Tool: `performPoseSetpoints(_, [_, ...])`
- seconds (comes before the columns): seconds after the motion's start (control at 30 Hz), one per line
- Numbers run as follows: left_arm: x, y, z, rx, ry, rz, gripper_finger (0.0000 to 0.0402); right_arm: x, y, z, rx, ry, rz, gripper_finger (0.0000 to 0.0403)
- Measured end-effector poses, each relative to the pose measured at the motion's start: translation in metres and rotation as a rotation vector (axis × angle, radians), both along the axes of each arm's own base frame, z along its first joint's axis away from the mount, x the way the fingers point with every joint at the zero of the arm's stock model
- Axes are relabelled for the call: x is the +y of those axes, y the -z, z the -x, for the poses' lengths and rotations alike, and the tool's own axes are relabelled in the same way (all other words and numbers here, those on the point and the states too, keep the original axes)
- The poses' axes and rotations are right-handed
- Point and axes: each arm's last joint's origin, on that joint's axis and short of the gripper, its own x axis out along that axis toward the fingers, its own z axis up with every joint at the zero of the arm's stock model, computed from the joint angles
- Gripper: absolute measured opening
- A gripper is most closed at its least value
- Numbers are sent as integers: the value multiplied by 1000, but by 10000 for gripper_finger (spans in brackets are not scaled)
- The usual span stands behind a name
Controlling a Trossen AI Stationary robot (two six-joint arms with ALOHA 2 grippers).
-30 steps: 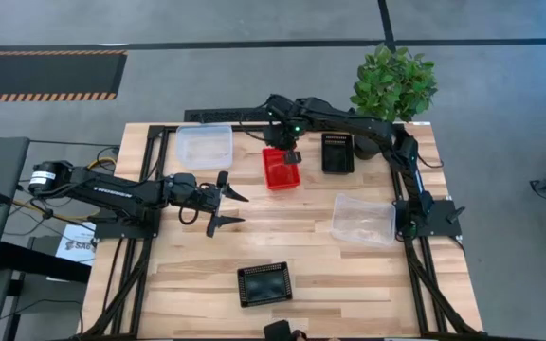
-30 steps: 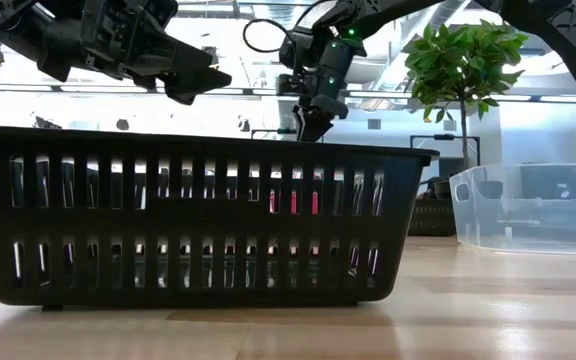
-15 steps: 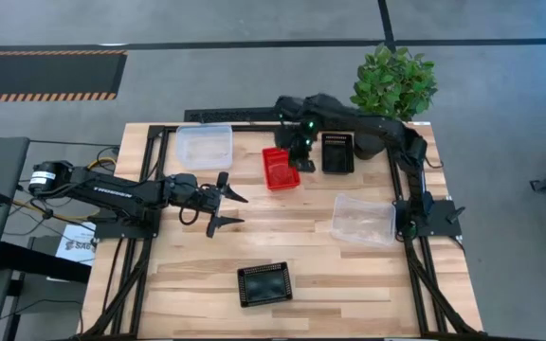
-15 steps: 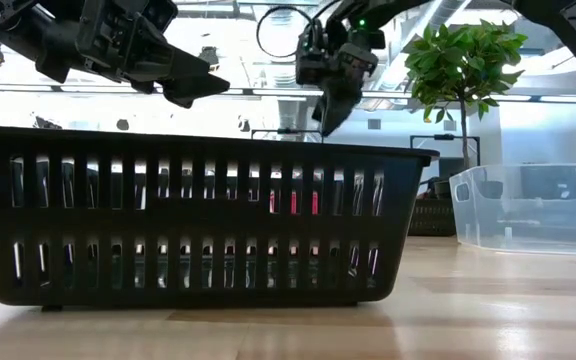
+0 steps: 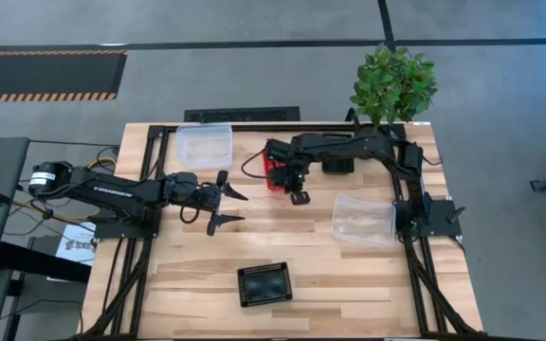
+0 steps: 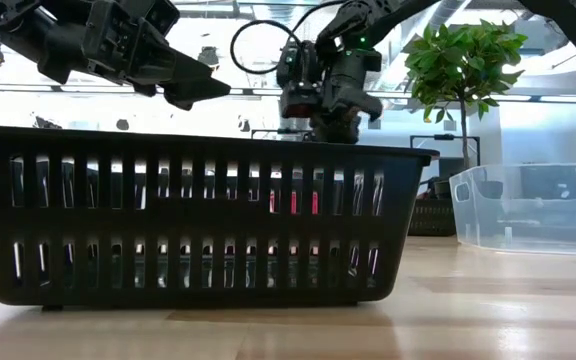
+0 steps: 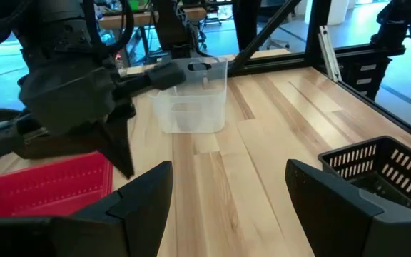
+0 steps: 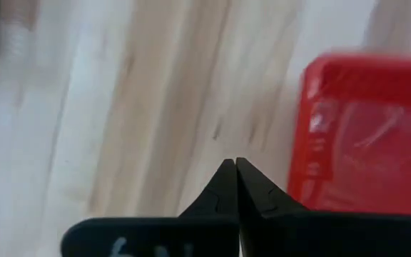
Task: Stack baskets by color
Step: Stack the bottom red basket on the top red basket
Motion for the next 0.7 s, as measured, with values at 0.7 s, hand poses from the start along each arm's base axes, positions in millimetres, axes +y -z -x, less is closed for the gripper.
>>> performPoseSetpoints(0.7, [2, 0, 0, 2, -13, 24, 261, -29, -5, -9, -156, 123, 99, 2])
